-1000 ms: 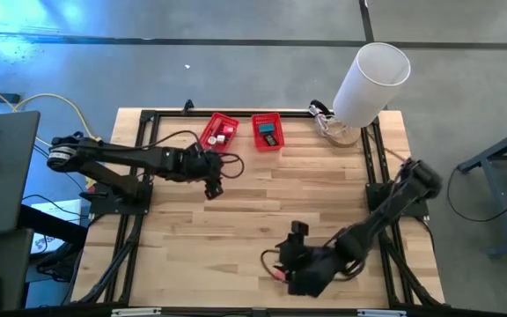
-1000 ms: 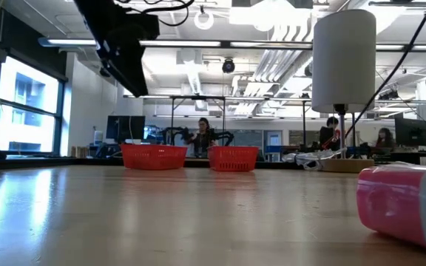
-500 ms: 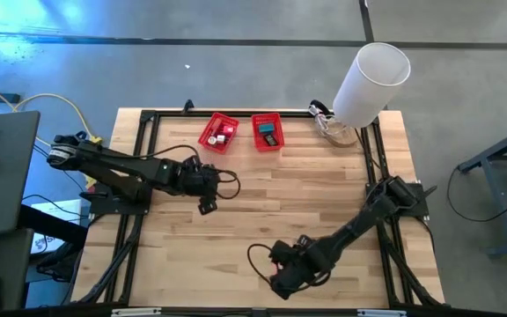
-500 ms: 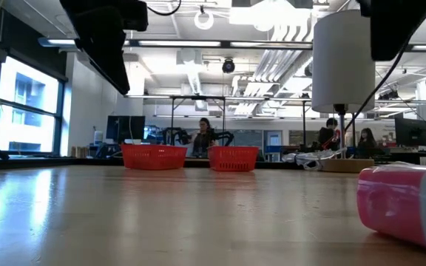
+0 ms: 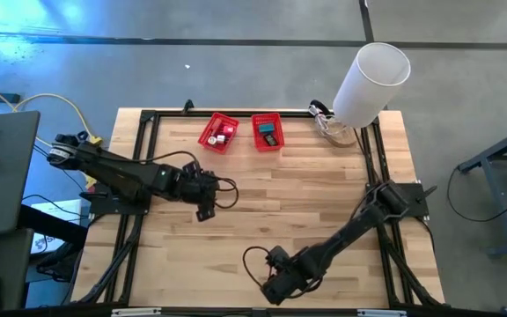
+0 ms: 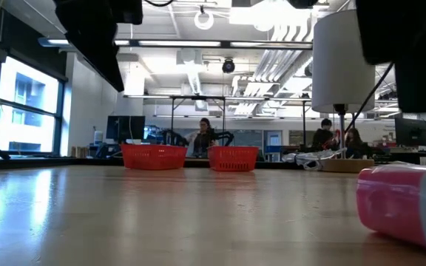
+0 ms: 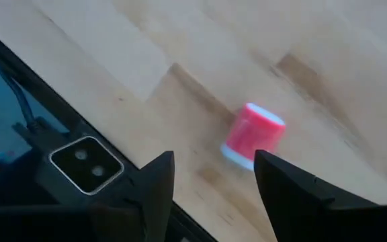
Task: Pick & Place Office items
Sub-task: Put the pink charger adapter into the left red bin
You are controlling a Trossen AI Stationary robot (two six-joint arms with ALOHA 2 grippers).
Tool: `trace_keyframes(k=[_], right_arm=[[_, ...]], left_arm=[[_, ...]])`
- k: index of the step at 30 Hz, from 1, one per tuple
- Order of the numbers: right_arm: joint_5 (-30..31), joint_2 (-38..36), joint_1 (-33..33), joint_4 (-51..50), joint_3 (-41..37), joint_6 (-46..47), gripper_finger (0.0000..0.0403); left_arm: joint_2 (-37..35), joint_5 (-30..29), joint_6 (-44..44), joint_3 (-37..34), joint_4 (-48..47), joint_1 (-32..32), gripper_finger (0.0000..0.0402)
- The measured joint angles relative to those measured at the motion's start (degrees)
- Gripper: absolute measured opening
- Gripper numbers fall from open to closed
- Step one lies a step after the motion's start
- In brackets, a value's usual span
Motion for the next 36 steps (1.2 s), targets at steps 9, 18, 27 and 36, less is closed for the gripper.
trace_keyframes(k=[9, 18, 27, 36], right_arm=[[0.1, 2.6, -1.1, 0.9, -0.1, 3.2, 0.0193], [-3.8, 3.6, -1.1, -0.6, -0.1, 4.3, 0.0193], [-4.0, 5.8, -1.8, -1.4, 0.0, 4.0, 0.0193], [-5.0, 7.2, -2.7, -2.0, 0.0, 2.5, 0.0172]], left_arm=[[0.0, 0.0, -0.7, 0.0, 0.0, -2.3, 0.0287], [0.0, 0.1, -1.5, 0.0, 0.1, -3.4, 0.0287], [0.0, 0.1, -1.5, 0.0, 0.2, -3.4, 0.0287], [0.0, 0.1, -3.2, 0.0, 0.2, -3.9, 0.0287]])
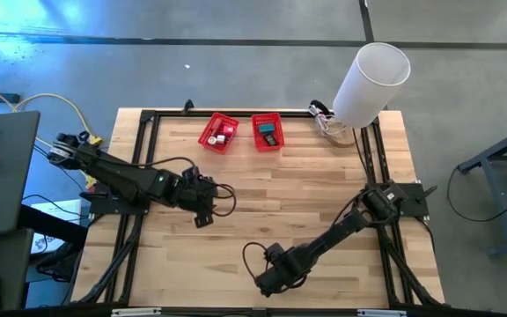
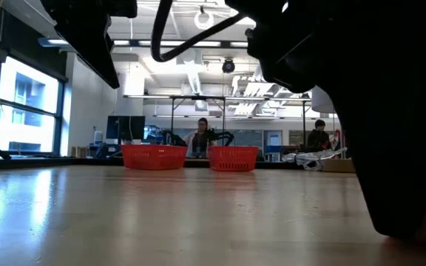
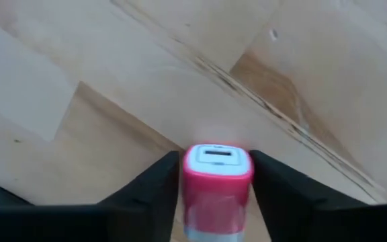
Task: Pick & Place Office items
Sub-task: Put the pink charger adapter into the left red bin
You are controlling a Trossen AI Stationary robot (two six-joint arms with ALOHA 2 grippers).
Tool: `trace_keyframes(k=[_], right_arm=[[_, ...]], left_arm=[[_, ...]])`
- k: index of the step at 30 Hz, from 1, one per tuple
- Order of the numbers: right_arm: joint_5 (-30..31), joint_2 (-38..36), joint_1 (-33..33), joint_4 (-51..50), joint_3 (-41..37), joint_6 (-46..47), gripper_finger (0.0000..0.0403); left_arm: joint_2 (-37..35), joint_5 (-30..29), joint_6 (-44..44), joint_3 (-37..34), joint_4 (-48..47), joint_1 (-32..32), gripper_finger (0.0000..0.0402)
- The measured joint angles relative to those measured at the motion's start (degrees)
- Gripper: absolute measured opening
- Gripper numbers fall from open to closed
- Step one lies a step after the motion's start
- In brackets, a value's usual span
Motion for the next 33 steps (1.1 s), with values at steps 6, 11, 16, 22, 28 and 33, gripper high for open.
trace_keyframes(k=[6, 11, 16, 22, 28, 33], right_arm=[[-1.0, 0.0, -0.1, -0.3, 0.0, -1.2, 0.0116], [0.7, 0.0, 0.2, -0.5, 0.0, -1.2, 0.0116], [5.7, 0.0, 1.0, -0.4, 0.0, -2.7, 0.0116], [10.4, -0.2, 0.4, -1.2, 1.1, -7.1, 0.0116], [15.4, -0.3, -1.5, -2.8, 5.6, -15.6, 0.0116], [22.3, -0.3, -2.7, -3.0, 10.9, -23.4, 0.0116]], left_arm=[[0.0, 0.0, 1.0, -0.7, 0.5, -2.3, 0.0287], [0.0, 0.1, 1.5, -1.1, 2.3, -3.4, 0.0287], [0.0, 0.1, 1.7, -1.1, 5.3, -4.6, 0.0287], [0.4, 0.0, 3.2, -1.1, 5.3, -6.6, 0.0287], [-0.4, 0.0, 9.6, -1.1, 4.7, -6.8, 0.0287], [-4.1, -0.1, 9.5, -1.1, 1.4, -6.0, 0.0287]])
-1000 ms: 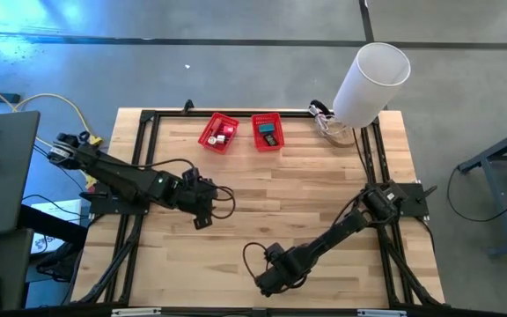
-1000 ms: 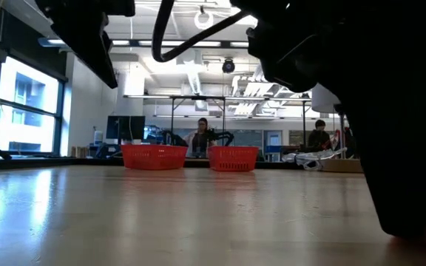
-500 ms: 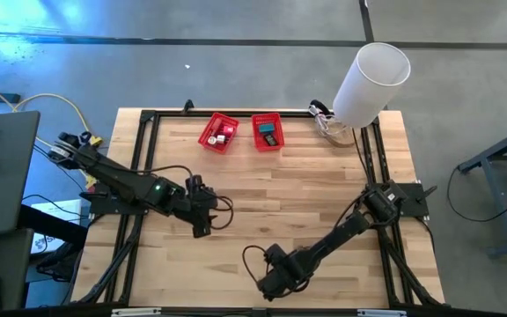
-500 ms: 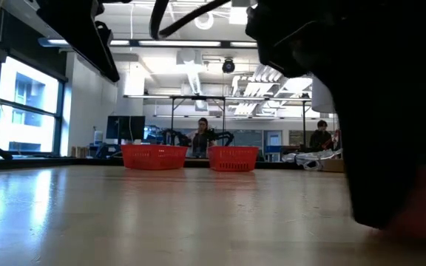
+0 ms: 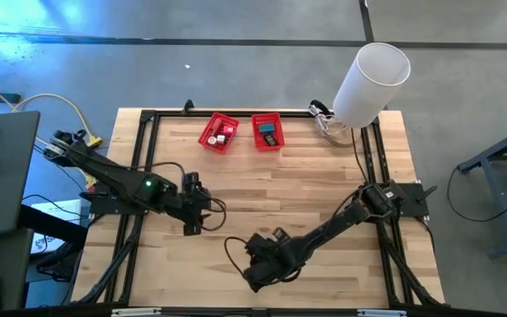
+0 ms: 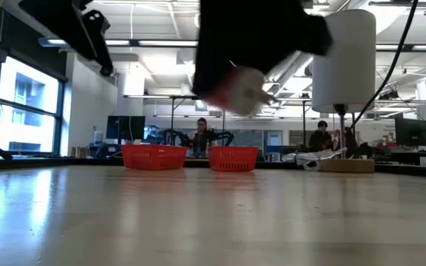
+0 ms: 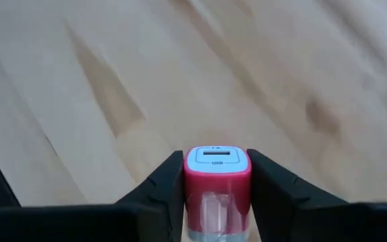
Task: Pick & Place Office items
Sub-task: Put the pink charger adapter into the left red bin
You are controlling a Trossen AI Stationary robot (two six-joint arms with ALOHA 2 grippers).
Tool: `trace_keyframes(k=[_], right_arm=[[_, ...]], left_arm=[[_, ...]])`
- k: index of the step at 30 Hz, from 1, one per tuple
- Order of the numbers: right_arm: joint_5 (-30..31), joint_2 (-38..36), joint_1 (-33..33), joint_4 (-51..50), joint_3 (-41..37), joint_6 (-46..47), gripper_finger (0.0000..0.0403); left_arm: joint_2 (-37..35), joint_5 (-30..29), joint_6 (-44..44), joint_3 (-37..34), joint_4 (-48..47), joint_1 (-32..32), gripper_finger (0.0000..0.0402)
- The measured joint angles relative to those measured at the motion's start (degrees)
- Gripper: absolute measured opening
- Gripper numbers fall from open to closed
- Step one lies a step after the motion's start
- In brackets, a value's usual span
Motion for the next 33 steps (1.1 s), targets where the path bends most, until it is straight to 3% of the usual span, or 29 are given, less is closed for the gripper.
trace_keyframes(k=[6, 9, 16, 22, 28, 33], right_arm=[[10.0, 0.0, -0.3, -0.9, 6.8, -10.8, 0.0116], [15.5, 0.0, -0.1, -0.9, 10.3, -16.6, 0.0116], [26.7, -0.1, 0.9, -1.3, 16.2, -26.5, 0.0116], [27.4, -0.2, 1.3, -0.2, 17.9, -31.1, 0.0116], [31.1, -0.2, 0.1, 5.6, 18.3, -36.8, 0.0116], [35.7, -0.9, -1.0, 10.3, 18.3, -42.0, 0.0116]], left_arm=[[-6.7, 0.3, -0.1, 0.0, 0.2, 0.3, 0.0287], [-10.2, 1.1, 0.7, -1.5, 5.0, 0.3, 0.0287], [-15.9, 15.2, 7.8, -15.1, 33.8, 3.0, 0.0287], [-15.7, 23.7, 4.0, -25.9, 57.8, 7.3, 0.0287], [-13.2, 25.2, 8.6, -31.0, 75.4, 7.0, 0.0287], [-11.0, 24.5, 15.2, -31.1, 80.1, 5.5, 0.0287]])
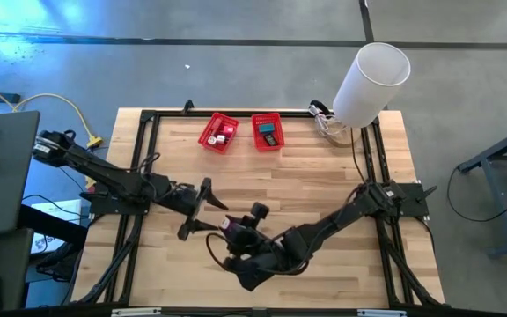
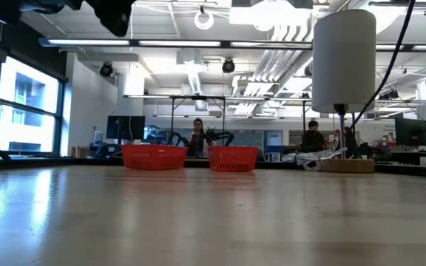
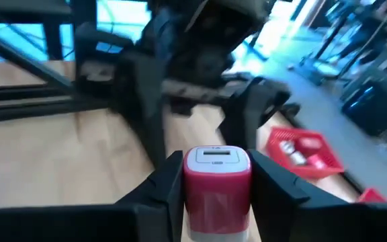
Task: Pick & Place Office items
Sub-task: Put the pink charger adapter into the left red bin
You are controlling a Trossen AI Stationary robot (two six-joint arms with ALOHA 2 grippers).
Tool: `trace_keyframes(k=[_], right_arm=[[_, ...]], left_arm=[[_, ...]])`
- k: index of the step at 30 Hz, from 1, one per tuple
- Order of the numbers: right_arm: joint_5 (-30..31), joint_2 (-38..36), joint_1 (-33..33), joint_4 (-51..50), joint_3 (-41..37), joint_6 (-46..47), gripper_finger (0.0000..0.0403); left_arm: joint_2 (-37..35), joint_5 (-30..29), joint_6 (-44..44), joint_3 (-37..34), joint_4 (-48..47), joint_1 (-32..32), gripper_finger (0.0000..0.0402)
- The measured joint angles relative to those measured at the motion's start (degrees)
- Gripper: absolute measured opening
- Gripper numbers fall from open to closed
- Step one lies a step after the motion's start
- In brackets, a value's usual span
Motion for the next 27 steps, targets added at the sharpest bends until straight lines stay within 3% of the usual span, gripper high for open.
trace_keyframes(k=[7, 15, 27], right_arm=[[0.2, -2.0, -0.3, 5.0, -0.1, -6.5, 0.0116], [-7.8, -2.0, -3.6, 9.2, 0.0, -9.3, 0.0116], [-13.5, -2.0, -6.8, 9.7, 0.0, -9.5, 0.0116]], left_arm=[[0.5, -0.7, 6.5, 0.0, 1.8, -0.8, 0.0287], [0.4, -4.0, 8.8, 0.0, 6.0, -0.8, 0.0287], [0.4, -3.9, 9.3, 0.0, 8.7, -0.8, 0.0287]])
